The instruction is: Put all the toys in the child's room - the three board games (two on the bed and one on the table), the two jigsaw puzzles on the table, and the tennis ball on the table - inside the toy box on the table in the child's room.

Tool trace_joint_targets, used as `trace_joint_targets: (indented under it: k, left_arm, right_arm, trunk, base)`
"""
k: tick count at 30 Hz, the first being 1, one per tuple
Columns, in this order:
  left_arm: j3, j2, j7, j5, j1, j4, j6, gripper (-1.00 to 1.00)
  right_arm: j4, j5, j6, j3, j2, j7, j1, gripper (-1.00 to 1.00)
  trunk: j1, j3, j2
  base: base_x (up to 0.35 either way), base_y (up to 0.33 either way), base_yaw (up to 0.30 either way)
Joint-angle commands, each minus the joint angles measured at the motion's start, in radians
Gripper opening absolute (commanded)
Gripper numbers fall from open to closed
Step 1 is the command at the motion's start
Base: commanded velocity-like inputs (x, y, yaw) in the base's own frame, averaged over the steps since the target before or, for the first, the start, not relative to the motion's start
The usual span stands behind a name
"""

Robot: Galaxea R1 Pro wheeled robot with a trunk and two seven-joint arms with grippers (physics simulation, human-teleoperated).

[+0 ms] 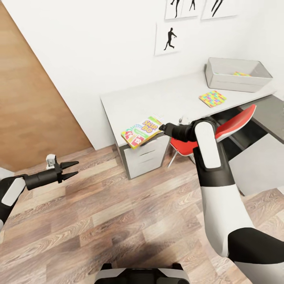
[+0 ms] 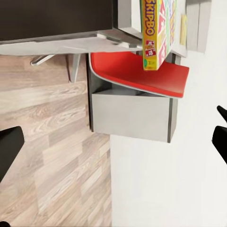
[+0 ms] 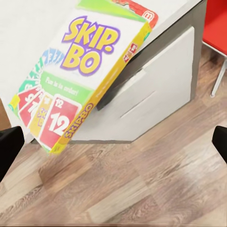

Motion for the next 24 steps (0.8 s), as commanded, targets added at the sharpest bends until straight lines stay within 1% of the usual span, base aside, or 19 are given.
trace_joint_targets:
  k: [1, 8, 9, 13, 14, 16, 17, 20, 21, 23, 24]
  left_arm:
    - [0.001, 0.001, -0.004, -0.001, 0.004, 0.0, -0.002, 1.0]
    - [0.0, 0.004, -0.002, -0.002, 0.03, 0.003, -0.035, 1.0]
    - [0.0, 0.004, -0.001, -0.003, 0.04, 0.003, -0.041, 1.0]
    - [-0.001, 0.004, 0.0, -0.003, 0.059, 0.003, -0.051, 1.0]
    - [-0.001, 0.004, 0.001, -0.003, 0.069, 0.003, -0.053, 1.0]
    - [-0.001, 0.004, 0.003, -0.003, 0.081, 0.004, -0.055, 1.0]
    - [0.0, 0.004, 0.005, -0.003, 0.094, 0.004, -0.06, 1.0]
    - [0.0, 0.005, 0.007, -0.004, 0.116, 0.005, -0.078, 1.0]
    - [0.0, 0.005, 0.008, -0.004, 0.13, 0.006, -0.097, 1.0]
    - [0.0, 0.005, 0.008, -0.005, 0.143, 0.006, -0.116, 1.0]
    - [0.001, 0.005, 0.008, -0.006, 0.155, 0.007, -0.132, 1.0]
  right_arm:
    - [-0.001, -0.008, 0.003, 0.0, 0.001, -0.007, 0.004, 1.0]
    - [-0.025, -0.007, 0.003, 0.0, 0.003, 0.009, 0.05, 1.0]
    - [-0.039, -0.006, 0.004, 0.0, 0.002, 0.01, 0.07, 1.0]
    - [-0.073, -0.005, 0.005, -0.001, 0.0, 0.018, 0.12, 1.0]
    - [-0.092, -0.005, 0.005, -0.002, -0.003, 0.025, 0.147, 1.0]
    - [-0.109, -0.004, 0.005, -0.002, -0.005, 0.033, 0.175, 1.0]
    - [-0.122, -0.002, 0.005, -0.002, -0.006, 0.042, 0.204, 1.0]
    - [-0.133, 0.0, 0.002, -0.001, -0.006, 0.052, 0.251, 1.0]
    - [-0.138, 0.002, -0.007, 0.0, -0.006, 0.057, 0.281, 1.0]
    - [-0.14, 0.004, -0.024, 0.0, -0.008, 0.06, 0.309, 1.0]
    - [-0.142, 0.004, -0.047, 0.001, -0.009, 0.063, 0.335, 1.0]
  trunk:
    - [0.001, 0.0, -0.002]
    - [0.001, 0.012, -0.002]
    - [0.001, 0.014, -0.002]
    - [0.001, 0.02, -0.002]
    - [0.001, 0.022, -0.002]
    - [0.001, 0.025, -0.002]
    - [0.001, 0.027, -0.002]
    - [0.001, 0.032, -0.002]
    - [0.001, 0.034, -0.002]
    - [0.001, 0.037, -0.002]
    - [0.001, 0.039, -0.002]
  base:
    - [-0.003, 0.0, 0.0]
    - [-0.001, 0.0, 0.0]
    - [0.0, 0.0, 0.0]
    - [0.0, 0.0, 0.0]
    - [0.0, 0.0, 0.0]
    - [0.0, 0.0, 0.0]
    - [0.0, 0.0, 0.0]
    - [0.0, 0.0, 0.0]
    - [0.0, 0.0, 0.0]
    - [0.0, 0.0, 0.0]
    - [0.0, 0.0, 0.0]
